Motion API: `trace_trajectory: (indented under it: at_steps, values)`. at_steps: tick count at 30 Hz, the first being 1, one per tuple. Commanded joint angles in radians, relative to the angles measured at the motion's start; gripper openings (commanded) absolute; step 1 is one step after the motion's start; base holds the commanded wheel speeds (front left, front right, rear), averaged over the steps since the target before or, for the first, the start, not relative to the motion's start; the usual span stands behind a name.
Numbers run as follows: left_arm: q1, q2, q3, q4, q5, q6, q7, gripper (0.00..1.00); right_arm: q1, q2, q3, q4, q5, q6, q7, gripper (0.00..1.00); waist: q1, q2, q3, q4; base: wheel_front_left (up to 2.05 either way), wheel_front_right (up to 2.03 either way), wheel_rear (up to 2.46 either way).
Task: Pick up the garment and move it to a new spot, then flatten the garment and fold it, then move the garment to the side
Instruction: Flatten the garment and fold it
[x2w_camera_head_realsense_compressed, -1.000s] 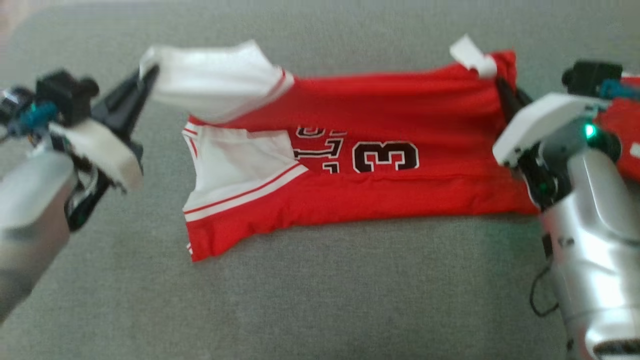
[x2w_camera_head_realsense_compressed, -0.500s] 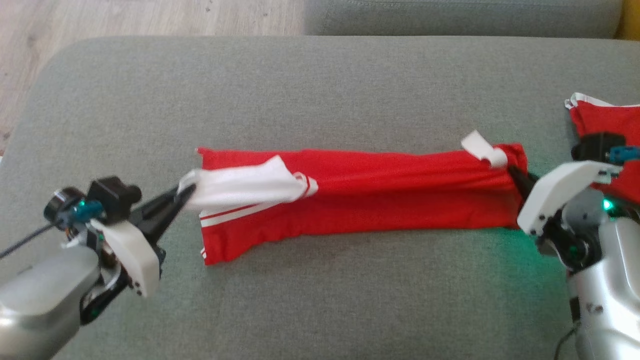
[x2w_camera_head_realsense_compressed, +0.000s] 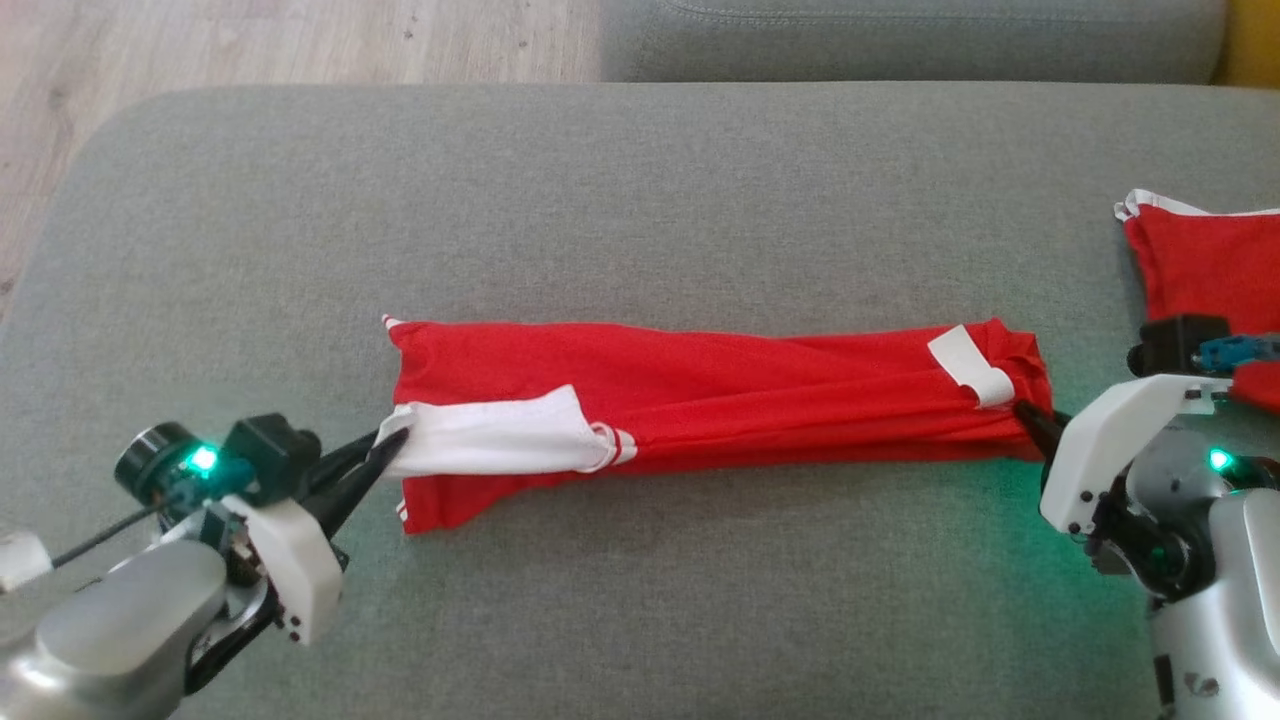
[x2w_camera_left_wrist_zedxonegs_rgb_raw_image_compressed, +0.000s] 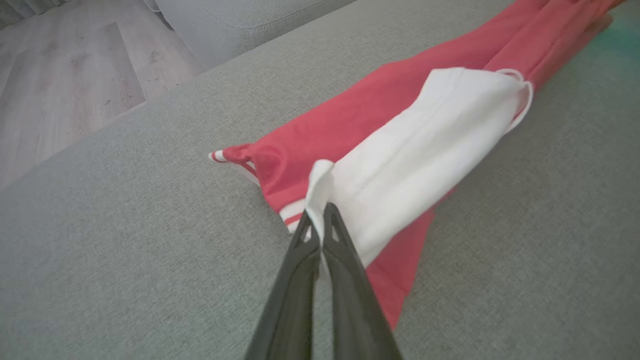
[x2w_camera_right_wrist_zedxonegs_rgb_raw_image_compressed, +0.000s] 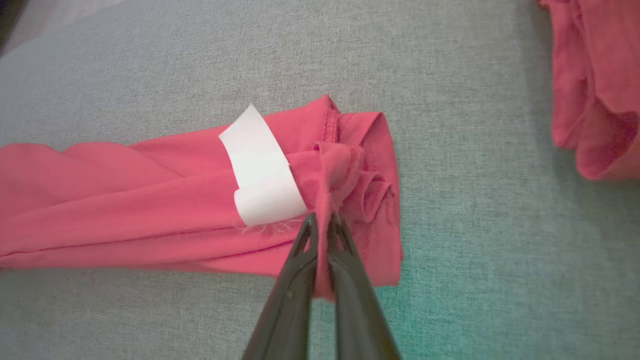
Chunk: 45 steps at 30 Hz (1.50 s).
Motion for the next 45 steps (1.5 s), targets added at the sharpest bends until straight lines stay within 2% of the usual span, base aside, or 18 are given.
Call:
trace_trajectory:
  at_steps: [1, 3, 4, 5, 6, 7, 8, 15, 18, 21, 22, 23, 26, 29, 32, 37, 43, 45]
  values:
    - [-0.032, 0.03, 0.043, 0.004, 0.008, 0.009, -0.011, 0.0, -0.019, -0.012, 0.021, -0.046, -0.007, -0.001, -0.005, 0.0, 0.0, -0.0001, 0.002, 0.0, 0.0, 0.0, 0.0]
    - [-0.028, 0.013, 0.043, 0.027, 0.016, 0.012, -0.018, 0.0, -0.014, -0.005, 0.025, -0.051, -0.012, -0.001, -0.012, 0.0, 0.0, -0.0001, 0.006, -0.001, 0.0, 0.0, 0.0]
    - [-0.026, -0.004, 0.043, 0.056, 0.025, 0.016, -0.025, 0.0, -0.01, -0.004, 0.029, -0.052, -0.023, -0.001, -0.02, 0.09, 0.0, -0.0001, 0.011, 0.0, 0.0, 0.0, 0.0]
    - [-0.025, -0.013, 0.043, 0.071, 0.03, 0.021, -0.029, 0.0, -0.009, -0.005, 0.03, -0.054, -0.03, -0.001, -0.029, 0.61, 0.0, -0.0001, 0.012, 0.0, 0.0, 0.0, 0.0]
    - [-0.023, -0.022, 0.044, 0.086, 0.03, 0.027, -0.035, 0.25, -0.008, -0.004, 0.027, -0.053, -0.035, -0.001, -0.038, 1.0, 0.0, -0.0001, 0.013, 0.0, 0.0, 0.0, 0.0]
    - [-0.021, -0.032, 0.046, 0.099, 0.03, 0.031, -0.042, 0.79, -0.006, -0.001, 0.022, -0.052, -0.038, -0.001, -0.048, 1.0, 0.0, -0.0001, 0.013, 0.0, 0.0, 0.0, 0.0]
    - [-0.016, -0.042, 0.049, 0.111, 0.025, 0.034, -0.049, 1.0, -0.005, 0.002, 0.017, -0.051, -0.04, -0.001, -0.057, 1.0, 0.0, -0.0001, 0.012, 0.0, 0.0, 0.0, 0.0]
    - [0.015, -0.089, 0.103, 0.163, -0.014, 0.056, -0.1, 1.0, 0.003, 0.02, -0.009, -0.077, -0.026, -0.001, -0.136, 1.0, 0.0, -0.0001, 0.0, 0.0, 0.0, 0.0, 0.0]
    - [0.032, -0.102, 0.177, 0.153, -0.046, 0.088, -0.113, 1.0, 0.008, 0.027, -0.014, -0.104, -0.018, -0.001, -0.198, 1.0, 0.0, -0.0001, -0.013, 0.001, 0.0, 0.0, 0.0]
    - [0.057, -0.11, 0.324, 0.074, -0.038, 0.149, -0.116, 1.0, 0.019, 0.033, -0.012, -0.131, -0.016, -0.001, -0.285, 1.0, 0.0, -0.0001, -0.025, 0.002, 0.0, 0.0, 0.0]
    - [0.104, -0.114, 0.444, -0.001, -0.006, 0.19, -0.116, 1.0, 0.029, 0.037, -0.007, -0.147, -0.018, -0.001, -0.354, 1.0, 0.0, -0.0001, -0.035, 0.002, 0.0, 0.0, 0.0]
    - [0.104, -0.114, 0.444, -0.001, -0.006, 0.19, -0.116, 1.0, 0.029, 0.037, -0.007, -0.147, -0.018, -0.001, -0.354, 1.0, 0.0, -0.0001, -0.035, 0.002, 0.0, 0.0, 0.0]
    - [0.202, -0.137, 0.622, -0.118, 0.068, 0.242, -0.116, 1.0, 0.047, 0.046, 0.01, -0.167, -0.025, -0.001, -0.473, 1.0, 0.0, -0.0001, -0.048, 0.003, 0.0, 0.0, 0.0]
    - [0.318, -0.199, 0.797, -0.223, 0.137, 0.273, -0.116, 1.0, 0.071, 0.046, 0.033, -0.175, -0.05, -0.001, -0.609, 1.0, 0.0, -0.0001, -0.06, 0.004, 0.0, 0.0, 0.0]
    - [0.435, -0.285, 0.941, -0.303, 0.225, 0.252, -0.116, 1.0, 0.099, 0.054, 0.049, -0.155, -0.095, -0.001, -0.748, 1.0, 0.0, -0.0001, -0.065, 0.004, 0.0, 0.0, 0.0]
    - [0.57, -0.431, 1.104, -0.374, 0.386, 0.177, -0.116, 1.0, 0.13, 0.088, 0.055, -0.107, -0.151, -0.001, -0.923, 1.0, 0.0, -0.0001, -0.073, 0.005, 0.0, 0.0, 0.0]
    - [0.661, -0.578, 1.24, -0.397, 0.521, 0.09, -0.116, 1.0, 0.15, 0.108, 0.042, -0.043, -0.171, -0.001, -0.982, 1.0, 0.0, -0.0001, -0.077, 0.007, 0.0, 0.0, 0.0]
    - [0.668, -0.604, 1.267, -0.393, 0.549, 0.056, -0.116, 1.0, 0.147, 0.11, 0.04, -0.025, -0.176, -0.001, -0.988, 1.0, 0.0, -0.0001, -0.075, 0.01, 0.0, 0.0, 0.0]
